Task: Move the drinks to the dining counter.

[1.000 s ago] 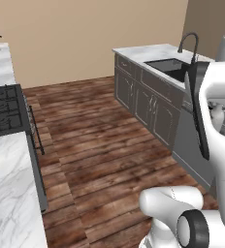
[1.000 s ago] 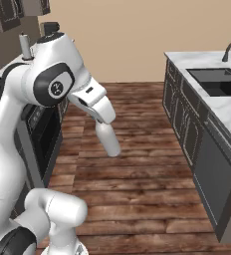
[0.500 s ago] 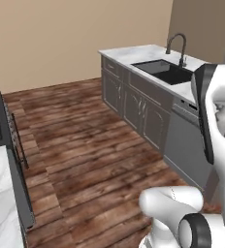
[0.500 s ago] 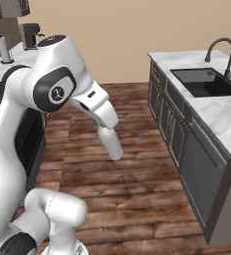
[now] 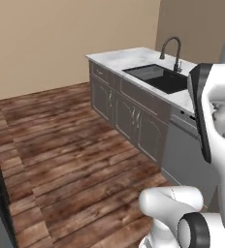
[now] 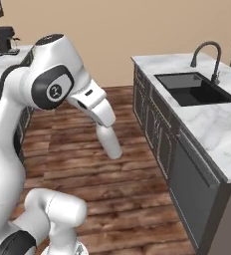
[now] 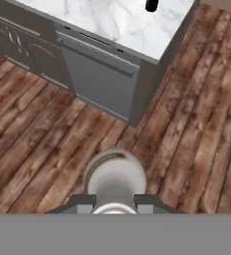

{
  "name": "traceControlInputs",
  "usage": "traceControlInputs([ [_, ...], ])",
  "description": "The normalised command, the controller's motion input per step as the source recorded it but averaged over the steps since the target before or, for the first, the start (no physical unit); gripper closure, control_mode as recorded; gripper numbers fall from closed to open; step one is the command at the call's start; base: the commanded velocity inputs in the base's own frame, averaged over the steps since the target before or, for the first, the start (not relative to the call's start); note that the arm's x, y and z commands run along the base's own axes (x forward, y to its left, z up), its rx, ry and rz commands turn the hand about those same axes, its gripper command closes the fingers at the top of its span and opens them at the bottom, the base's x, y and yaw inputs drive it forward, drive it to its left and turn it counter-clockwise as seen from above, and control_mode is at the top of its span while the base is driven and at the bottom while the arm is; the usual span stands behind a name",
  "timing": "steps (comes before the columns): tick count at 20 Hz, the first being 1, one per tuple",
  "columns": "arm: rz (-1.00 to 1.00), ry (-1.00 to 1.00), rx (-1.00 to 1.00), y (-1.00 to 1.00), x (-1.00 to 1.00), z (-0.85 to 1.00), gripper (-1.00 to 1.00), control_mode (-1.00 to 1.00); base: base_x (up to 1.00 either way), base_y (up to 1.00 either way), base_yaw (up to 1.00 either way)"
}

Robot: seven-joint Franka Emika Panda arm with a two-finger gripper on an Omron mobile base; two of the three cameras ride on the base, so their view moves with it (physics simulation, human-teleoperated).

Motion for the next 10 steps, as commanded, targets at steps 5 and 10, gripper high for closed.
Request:
traceControlInputs([
  [5,0.00,0.00,0.00,0.00,0.00,0.00,1.00,1.00,0.93,-0.47,-0.31],
  [10,0.00,0.00,0.00,0.00,0.00,0.00,1.00,1.00,0.98,-0.15,-0.28],
])
